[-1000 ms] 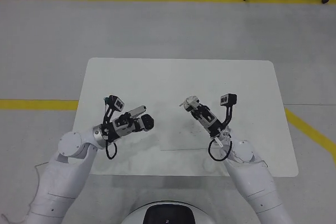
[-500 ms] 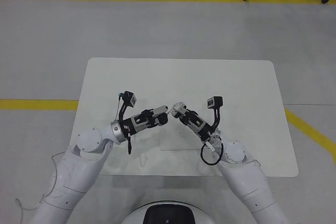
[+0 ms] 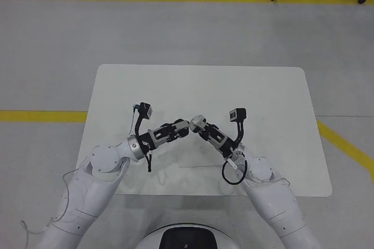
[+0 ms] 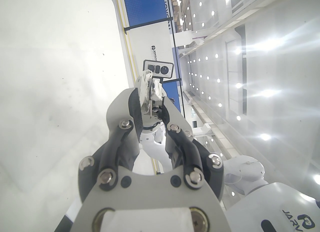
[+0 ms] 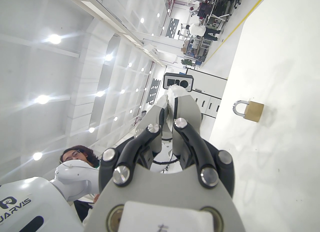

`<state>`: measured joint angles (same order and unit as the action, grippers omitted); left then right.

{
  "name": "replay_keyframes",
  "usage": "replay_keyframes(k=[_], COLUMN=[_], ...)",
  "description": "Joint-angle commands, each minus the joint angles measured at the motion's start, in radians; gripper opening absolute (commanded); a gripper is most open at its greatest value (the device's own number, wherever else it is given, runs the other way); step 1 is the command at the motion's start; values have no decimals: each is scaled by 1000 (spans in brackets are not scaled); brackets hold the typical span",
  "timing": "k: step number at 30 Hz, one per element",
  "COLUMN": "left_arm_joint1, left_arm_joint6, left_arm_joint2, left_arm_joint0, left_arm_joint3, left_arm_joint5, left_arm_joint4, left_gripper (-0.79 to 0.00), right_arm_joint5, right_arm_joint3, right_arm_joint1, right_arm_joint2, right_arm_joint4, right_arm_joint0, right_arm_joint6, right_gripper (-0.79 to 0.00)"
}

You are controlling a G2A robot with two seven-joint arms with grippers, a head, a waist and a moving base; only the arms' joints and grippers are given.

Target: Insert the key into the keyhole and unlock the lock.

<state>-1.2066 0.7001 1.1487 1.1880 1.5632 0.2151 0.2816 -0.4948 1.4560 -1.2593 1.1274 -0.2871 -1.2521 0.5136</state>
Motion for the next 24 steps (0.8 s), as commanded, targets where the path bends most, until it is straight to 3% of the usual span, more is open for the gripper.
replay_keyframes(k=[1, 4, 10, 12, 13, 17, 24], left_arm_joint1=[1, 4, 5, 6, 6, 6, 6], left_arm_joint6=[-2, -5, 1, 10, 13, 15, 20], left_arm_joint2=[8, 17, 20, 19, 18, 17, 14], left_arm_joint0=[5, 12, 24, 25, 25, 24, 18], left_arm_joint3=[2, 7, 15, 15, 15, 13, 10], left_arm_joint5=[0, 1, 5, 5, 5, 4, 2], left_arm_joint4=[-1, -6, -7, -6, -8, -8, -6], left_gripper=[-600, -785, -785, -613, -585, -554, -573], right_arm_joint5=[2, 3, 7, 9, 10, 15, 28], right_arm_joint3=[-1, -3, -10, -13, -14, -16, -18], right_arm_joint1=[0, 1, 0, 0, 0, -1, -4], right_arm_joint2=[3, 5, 10, 12, 13, 15, 6], right_arm_joint4=[2, 1, 1, -2, -3, -6, -4], right_arm_joint0=[-1, -2, -2, -1, 0, 1, 6], right_arm_joint6=[4, 10, 8, 8, 9, 13, 20], right_gripper=[-785, -785, -785, -785, -785, -785, -785])
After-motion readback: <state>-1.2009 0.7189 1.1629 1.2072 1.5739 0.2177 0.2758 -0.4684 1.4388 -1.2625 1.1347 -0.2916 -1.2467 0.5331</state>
